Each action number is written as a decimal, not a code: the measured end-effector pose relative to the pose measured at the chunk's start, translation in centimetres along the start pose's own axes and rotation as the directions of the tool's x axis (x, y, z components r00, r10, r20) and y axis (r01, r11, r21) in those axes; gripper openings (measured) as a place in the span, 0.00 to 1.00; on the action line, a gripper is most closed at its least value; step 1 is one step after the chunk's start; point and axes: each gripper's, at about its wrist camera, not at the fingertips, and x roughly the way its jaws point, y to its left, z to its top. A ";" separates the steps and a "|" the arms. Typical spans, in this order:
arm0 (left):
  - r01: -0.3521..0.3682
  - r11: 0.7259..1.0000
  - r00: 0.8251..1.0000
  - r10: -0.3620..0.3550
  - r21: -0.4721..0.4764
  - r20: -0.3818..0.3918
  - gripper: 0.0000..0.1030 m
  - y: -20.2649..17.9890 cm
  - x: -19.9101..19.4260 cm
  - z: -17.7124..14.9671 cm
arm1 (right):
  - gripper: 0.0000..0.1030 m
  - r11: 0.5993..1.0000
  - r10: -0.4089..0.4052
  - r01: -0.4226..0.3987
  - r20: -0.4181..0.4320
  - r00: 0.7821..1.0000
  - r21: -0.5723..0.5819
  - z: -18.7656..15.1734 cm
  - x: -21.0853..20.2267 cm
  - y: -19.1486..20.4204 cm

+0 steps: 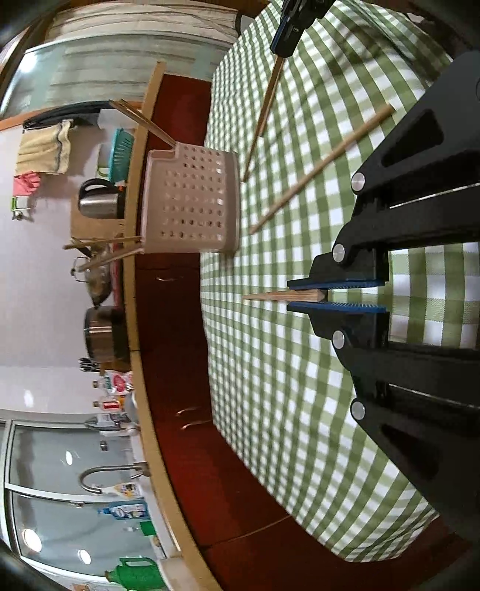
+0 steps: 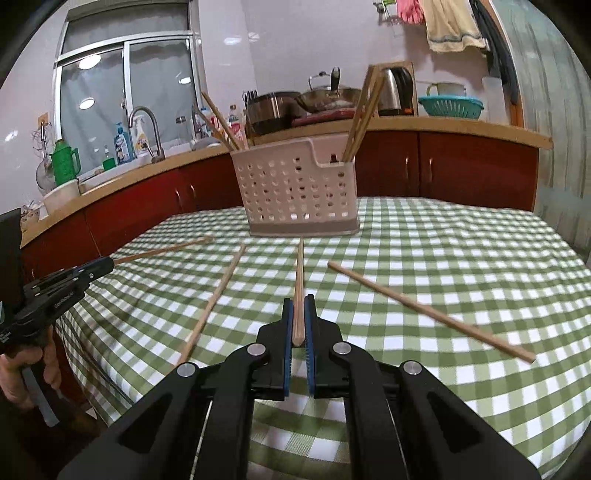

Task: Organize utensils
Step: 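Lift both held chopsticks and carry them toward the caddy, then lower both held chopsticks into the caddy and open both tools, then withdraw both tools from the caddy toward the remaining chopsticks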

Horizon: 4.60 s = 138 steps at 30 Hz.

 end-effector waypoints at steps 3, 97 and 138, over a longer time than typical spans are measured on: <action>0.002 1.000 1.000 -0.002 -0.002 0.019 0.06 -0.1 -0.9 0.8 | 0.06 1.000 -0.002 0.002 0.028 1.000 -0.013 0.8 -0.8 0.2; 0.191 0.981 0.924 -0.175 -0.014 0.340 0.06 -6.1 7.4 21.9 | 0.06 0.997 0.055 -0.032 0.344 0.937 -0.071 20.7 4.7 -2.4; 0.138 0.988 0.989 -0.142 -0.063 -0.051 0.59 -8.4 2.9 3.2 | 0.48 0.981 -0.187 0.179 0.134 0.973 0.070 2.3 -3.1 -9.5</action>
